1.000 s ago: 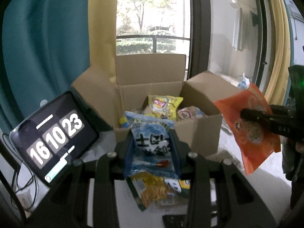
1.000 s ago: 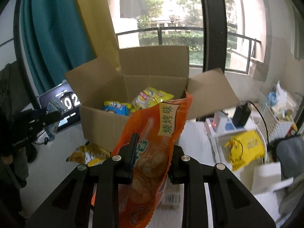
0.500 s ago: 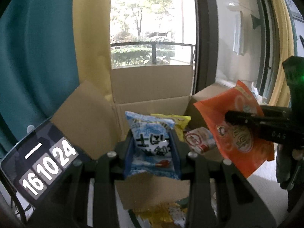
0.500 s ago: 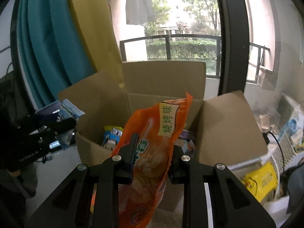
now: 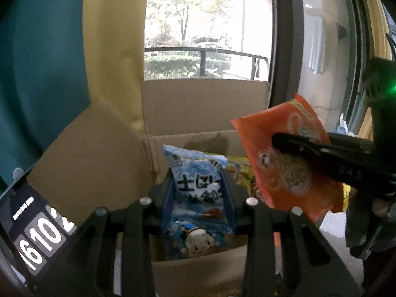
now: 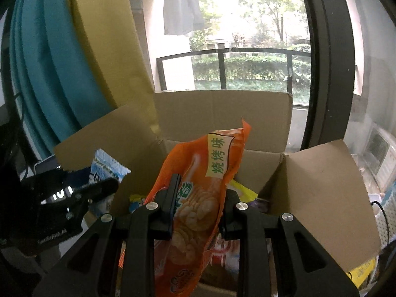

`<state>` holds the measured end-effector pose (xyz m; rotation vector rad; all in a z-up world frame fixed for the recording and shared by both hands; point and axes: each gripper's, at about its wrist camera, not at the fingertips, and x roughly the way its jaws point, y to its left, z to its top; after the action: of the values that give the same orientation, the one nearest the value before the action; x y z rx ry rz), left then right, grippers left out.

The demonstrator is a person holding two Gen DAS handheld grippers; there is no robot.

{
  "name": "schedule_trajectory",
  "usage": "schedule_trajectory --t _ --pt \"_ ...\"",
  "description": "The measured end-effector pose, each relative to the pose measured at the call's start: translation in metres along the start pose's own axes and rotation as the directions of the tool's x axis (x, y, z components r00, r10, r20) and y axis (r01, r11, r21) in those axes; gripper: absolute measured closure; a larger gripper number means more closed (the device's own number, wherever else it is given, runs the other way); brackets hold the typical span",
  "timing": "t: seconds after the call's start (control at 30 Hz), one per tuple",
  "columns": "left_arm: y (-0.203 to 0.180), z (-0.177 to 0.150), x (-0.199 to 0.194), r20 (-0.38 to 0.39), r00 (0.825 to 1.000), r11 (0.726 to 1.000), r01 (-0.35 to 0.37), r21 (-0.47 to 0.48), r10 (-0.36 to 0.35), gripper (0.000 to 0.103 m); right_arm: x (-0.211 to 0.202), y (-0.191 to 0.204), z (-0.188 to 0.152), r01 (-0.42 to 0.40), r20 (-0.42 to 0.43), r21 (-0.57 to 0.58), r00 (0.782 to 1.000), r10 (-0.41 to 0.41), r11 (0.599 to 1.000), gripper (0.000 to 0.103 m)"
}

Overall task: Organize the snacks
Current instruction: 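Carry the orange bag and blue-and-white bag into the box and release both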

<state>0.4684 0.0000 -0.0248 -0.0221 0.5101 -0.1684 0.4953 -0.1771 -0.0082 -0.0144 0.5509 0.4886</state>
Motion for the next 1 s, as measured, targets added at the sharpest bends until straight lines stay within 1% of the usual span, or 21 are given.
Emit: schedule_trajectory --t 0.13,0.17,0.2,0.23,0.27,0.57,0.73,0.83,1.0 --pt "0.007 0.003 0.008 -0.013 1.000 0.999 -0.017 -0.027 0.017 0.049 0.010 -0.003 0.002 0.012 -0.005 0.015 1.000 -0.012 1.000 0.075" --pt "0.008 0.003 0.007 -0.009 1.000 0.999 -0.022 -0.034 0.021 0.046 0.010 -0.002 0.001 0.015 -0.006 0.016 1.000 -0.015 1.000 0.070" --pt "0.009 0.004 0.005 -0.005 1.000 0.999 -0.025 -0.039 0.024 0.036 0.011 -0.002 0.001 0.021 -0.009 0.019 1.000 -0.021 1.000 0.065" --pt "0.010 0.005 0.003 0.000 1.000 0.999 -0.024 -0.045 0.024 0.031 0.011 -0.002 0.000 0.024 -0.010 0.021 1.000 -0.024 1.000 0.050" --pt "0.011 0.005 0.003 0.004 1.000 0.998 -0.024 -0.050 0.024 0.030 0.012 -0.001 0.001 0.023 -0.011 0.021 1.000 -0.023 1.000 0.039" --pt "0.010 0.003 -0.033 0.040 0.999 0.998 -0.030 -0.062 0.033 0.030 -0.013 0.002 0.001 0.054 0.008 0.003 0.999 -0.054 0.999 0.038" --pt "0.005 -0.002 -0.054 0.052 0.998 0.997 -0.031 -0.067 0.035 0.029 -0.034 0.010 0.001 0.053 0.020 -0.010 0.998 -0.053 0.999 0.038" --pt "0.003 -0.011 -0.072 0.055 0.998 0.997 -0.031 -0.069 0.035 0.029 -0.044 0.016 -0.002 0.051 0.017 -0.015 0.999 -0.051 0.999 0.038" --pt "0.001 -0.023 -0.090 0.050 0.998 0.997 -0.025 -0.075 0.029 0.029 -0.060 0.027 -0.013 0.048 0.009 -0.020 0.999 -0.047 0.999 0.038"
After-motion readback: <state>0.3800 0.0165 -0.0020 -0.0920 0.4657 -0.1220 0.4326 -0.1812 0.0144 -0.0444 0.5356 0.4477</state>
